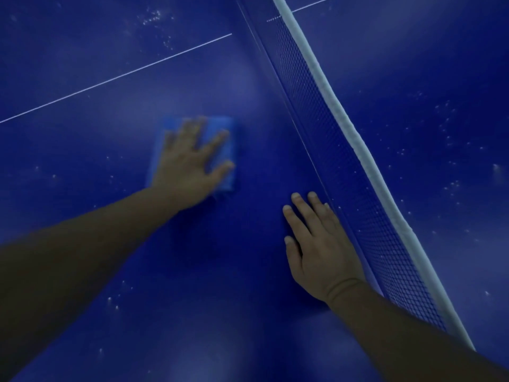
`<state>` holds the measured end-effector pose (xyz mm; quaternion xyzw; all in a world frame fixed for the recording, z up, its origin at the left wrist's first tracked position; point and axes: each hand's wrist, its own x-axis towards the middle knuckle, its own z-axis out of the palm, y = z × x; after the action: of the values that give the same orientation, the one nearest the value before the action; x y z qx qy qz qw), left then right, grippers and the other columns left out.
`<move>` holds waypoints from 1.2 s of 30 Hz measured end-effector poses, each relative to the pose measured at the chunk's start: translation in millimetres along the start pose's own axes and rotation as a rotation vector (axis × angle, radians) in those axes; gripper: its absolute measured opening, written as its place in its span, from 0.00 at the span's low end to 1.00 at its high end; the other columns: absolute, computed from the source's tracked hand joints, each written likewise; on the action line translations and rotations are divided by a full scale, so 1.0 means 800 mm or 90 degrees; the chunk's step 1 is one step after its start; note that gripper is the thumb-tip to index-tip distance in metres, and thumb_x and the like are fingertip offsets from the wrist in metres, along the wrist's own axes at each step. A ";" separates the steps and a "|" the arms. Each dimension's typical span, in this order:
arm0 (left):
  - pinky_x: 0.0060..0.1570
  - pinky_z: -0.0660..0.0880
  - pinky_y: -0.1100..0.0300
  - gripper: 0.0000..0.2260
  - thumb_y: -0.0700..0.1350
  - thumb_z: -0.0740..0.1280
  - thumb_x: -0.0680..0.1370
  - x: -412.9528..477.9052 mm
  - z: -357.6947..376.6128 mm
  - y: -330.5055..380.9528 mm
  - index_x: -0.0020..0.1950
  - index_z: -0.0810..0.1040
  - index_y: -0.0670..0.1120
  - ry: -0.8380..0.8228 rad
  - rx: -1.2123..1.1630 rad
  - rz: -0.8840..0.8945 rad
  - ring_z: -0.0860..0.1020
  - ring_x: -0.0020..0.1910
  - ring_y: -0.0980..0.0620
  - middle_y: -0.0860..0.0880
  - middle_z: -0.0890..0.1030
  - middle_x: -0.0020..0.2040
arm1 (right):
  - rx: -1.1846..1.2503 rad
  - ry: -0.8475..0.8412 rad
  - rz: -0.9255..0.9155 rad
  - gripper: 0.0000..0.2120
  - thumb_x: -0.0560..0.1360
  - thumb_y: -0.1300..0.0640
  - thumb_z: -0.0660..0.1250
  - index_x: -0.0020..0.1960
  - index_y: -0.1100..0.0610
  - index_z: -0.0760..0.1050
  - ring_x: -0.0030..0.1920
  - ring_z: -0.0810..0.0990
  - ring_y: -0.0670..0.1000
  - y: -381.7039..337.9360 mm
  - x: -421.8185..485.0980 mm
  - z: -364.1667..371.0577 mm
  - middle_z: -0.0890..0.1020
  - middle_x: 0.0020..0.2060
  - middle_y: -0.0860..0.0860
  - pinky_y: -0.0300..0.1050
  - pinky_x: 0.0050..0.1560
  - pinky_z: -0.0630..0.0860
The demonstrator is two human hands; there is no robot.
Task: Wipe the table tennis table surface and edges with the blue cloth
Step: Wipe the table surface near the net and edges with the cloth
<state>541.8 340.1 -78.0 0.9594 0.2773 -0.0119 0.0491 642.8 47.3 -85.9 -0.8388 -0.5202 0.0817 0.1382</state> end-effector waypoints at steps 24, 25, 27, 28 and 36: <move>0.77 0.49 0.38 0.33 0.69 0.50 0.77 0.001 -0.012 -0.096 0.80 0.61 0.58 -0.007 -0.001 -0.113 0.54 0.80 0.39 0.44 0.57 0.82 | -0.051 -0.092 0.009 0.32 0.82 0.39 0.41 0.82 0.52 0.52 0.81 0.41 0.52 -0.009 0.211 0.000 0.48 0.82 0.49 0.52 0.80 0.41; 0.77 0.47 0.38 0.33 0.69 0.49 0.77 0.026 -0.015 -0.097 0.80 0.59 0.59 -0.003 0.002 -0.158 0.53 0.81 0.39 0.44 0.55 0.82 | -0.051 -0.090 0.012 0.32 0.81 0.39 0.41 0.81 0.52 0.53 0.81 0.42 0.52 -0.009 0.212 0.000 0.49 0.82 0.49 0.52 0.80 0.42; 0.76 0.48 0.37 0.32 0.68 0.49 0.78 0.052 -0.012 -0.081 0.80 0.58 0.58 0.004 0.010 -0.066 0.54 0.80 0.37 0.43 0.55 0.82 | -0.054 -0.087 0.010 0.32 0.81 0.40 0.43 0.81 0.53 0.56 0.81 0.46 0.54 -0.010 0.216 -0.001 0.52 0.81 0.50 0.53 0.80 0.44; 0.76 0.49 0.36 0.31 0.67 0.50 0.79 0.052 -0.007 -0.069 0.80 0.58 0.58 0.001 0.004 0.058 0.55 0.80 0.36 0.42 0.56 0.82 | -0.057 -0.089 0.006 0.32 0.81 0.40 0.44 0.80 0.54 0.57 0.81 0.47 0.55 -0.011 0.216 -0.002 0.53 0.81 0.51 0.54 0.80 0.45; 0.78 0.44 0.40 0.29 0.68 0.51 0.81 0.149 -0.021 -0.114 0.80 0.51 0.62 -0.045 0.010 -0.005 0.48 0.82 0.42 0.46 0.50 0.83 | -0.043 -0.065 0.005 0.30 0.81 0.42 0.49 0.79 0.56 0.63 0.80 0.53 0.57 -0.010 0.214 -0.001 0.59 0.80 0.53 0.60 0.78 0.55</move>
<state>593.8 482.1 -75.1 0.9577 0.2791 -0.0481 0.0511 712.3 204.2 -81.7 -0.8397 -0.5258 0.1077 0.0828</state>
